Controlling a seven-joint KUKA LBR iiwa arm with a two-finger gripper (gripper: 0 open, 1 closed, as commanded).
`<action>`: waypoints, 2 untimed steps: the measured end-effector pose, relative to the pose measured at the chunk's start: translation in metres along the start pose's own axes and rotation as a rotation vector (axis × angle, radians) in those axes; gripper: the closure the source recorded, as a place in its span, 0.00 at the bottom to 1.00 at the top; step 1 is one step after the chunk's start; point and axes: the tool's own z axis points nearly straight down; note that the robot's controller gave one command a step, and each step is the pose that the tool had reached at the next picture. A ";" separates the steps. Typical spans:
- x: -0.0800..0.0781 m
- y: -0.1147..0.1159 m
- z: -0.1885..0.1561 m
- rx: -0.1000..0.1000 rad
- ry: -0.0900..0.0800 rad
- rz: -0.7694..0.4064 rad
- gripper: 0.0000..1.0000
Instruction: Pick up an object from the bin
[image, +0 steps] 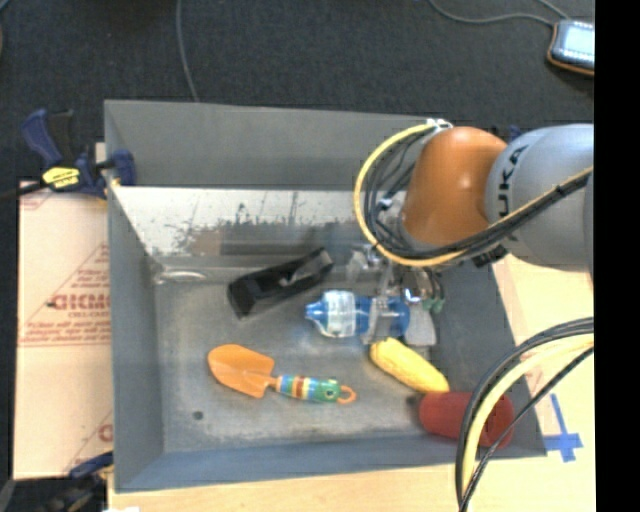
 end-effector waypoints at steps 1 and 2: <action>-0.002 -0.005 0.049 0.002 0.017 0.072 0.00; -0.001 -0.008 0.053 0.000 0.001 0.085 0.00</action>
Offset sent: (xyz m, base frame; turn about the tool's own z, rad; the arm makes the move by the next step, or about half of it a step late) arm 0.0016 -0.0082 -0.0537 0.0897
